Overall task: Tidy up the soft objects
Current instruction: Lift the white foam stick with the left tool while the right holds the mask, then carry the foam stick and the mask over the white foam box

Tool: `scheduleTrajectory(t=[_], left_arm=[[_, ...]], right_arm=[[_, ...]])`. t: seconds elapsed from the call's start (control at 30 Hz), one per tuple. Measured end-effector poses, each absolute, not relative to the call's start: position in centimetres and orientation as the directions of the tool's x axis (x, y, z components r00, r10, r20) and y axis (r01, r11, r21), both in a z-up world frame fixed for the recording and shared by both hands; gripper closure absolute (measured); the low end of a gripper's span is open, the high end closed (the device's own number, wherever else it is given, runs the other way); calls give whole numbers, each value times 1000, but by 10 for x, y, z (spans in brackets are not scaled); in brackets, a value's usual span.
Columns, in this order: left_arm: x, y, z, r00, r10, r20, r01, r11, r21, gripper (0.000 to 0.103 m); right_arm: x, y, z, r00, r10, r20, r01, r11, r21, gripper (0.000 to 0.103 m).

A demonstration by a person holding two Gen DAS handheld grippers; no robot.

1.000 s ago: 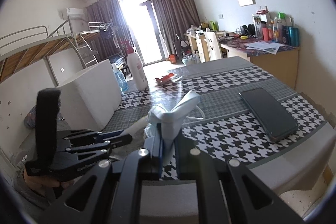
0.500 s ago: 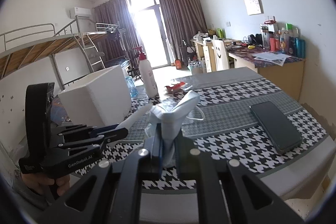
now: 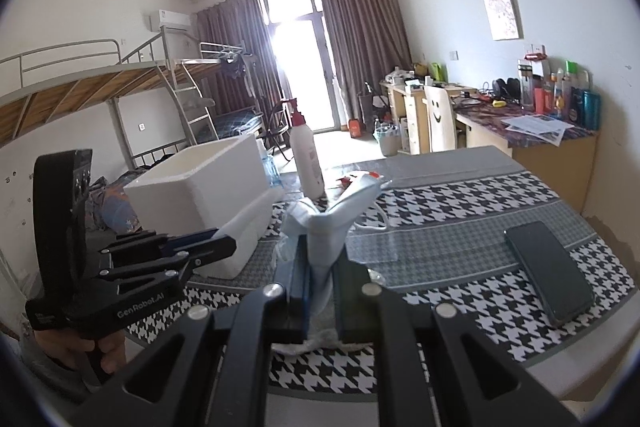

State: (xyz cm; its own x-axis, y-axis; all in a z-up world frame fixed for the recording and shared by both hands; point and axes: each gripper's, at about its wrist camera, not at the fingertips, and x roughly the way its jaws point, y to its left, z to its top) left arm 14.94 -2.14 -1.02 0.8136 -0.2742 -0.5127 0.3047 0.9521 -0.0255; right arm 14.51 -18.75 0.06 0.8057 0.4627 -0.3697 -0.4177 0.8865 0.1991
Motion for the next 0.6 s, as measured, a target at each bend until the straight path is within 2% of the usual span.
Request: scheduleTrajectory(t=[0.6], left_arm=[[153,-8,12,847,-260,-463,287,958,-13,87]], right_arm=[[159,-169,22,805,482,-345,-449,876,176,91]])
